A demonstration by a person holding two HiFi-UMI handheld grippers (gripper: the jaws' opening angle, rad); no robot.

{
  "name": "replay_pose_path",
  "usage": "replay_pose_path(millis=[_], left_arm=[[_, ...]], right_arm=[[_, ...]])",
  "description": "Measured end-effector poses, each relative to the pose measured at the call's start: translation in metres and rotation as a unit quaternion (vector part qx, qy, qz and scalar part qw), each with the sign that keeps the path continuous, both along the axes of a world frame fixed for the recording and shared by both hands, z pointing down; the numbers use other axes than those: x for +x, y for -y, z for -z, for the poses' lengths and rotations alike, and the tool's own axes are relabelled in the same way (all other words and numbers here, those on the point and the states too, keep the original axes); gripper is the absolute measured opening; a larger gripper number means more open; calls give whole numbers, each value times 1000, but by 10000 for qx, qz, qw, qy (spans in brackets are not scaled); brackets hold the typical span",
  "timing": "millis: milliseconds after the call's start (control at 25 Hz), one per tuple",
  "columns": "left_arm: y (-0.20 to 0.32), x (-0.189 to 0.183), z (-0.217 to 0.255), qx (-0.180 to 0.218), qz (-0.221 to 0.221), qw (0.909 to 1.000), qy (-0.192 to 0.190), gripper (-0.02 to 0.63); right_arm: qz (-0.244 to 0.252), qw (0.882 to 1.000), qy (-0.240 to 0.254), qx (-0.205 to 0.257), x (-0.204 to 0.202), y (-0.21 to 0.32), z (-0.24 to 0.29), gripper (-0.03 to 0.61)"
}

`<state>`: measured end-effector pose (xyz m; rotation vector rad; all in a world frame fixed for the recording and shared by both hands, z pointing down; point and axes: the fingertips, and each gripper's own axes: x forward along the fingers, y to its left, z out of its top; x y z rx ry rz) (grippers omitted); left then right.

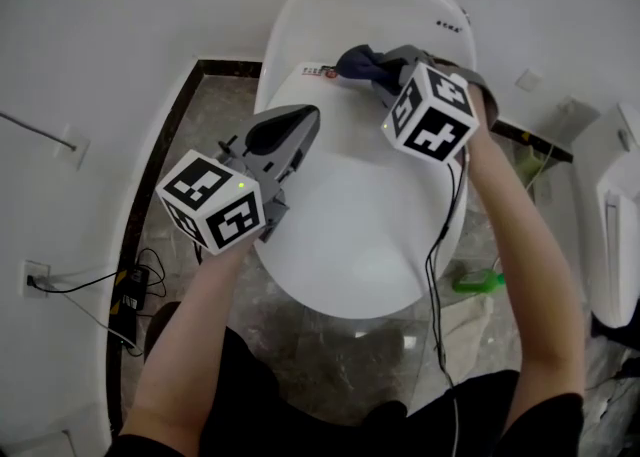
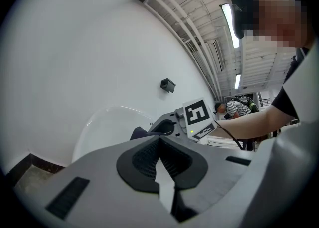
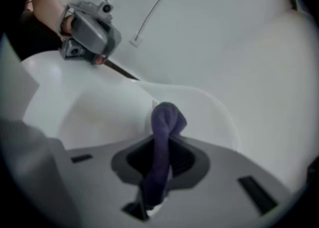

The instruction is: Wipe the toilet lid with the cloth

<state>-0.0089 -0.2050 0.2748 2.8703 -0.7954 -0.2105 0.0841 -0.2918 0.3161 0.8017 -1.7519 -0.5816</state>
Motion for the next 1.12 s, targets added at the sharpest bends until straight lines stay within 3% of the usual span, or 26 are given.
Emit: replay_pose_path(millis=[520, 1120], left_arm=[[-1, 0, 0, -29, 19, 10000, -17, 14], [0, 0, -1, -61, -10, 10000, 10, 14]], right_arm=[[-110, 9994, -277, -179, 7, 31, -30, 75], [99, 9992, -241, -293, -9, -9, -35, 75]])
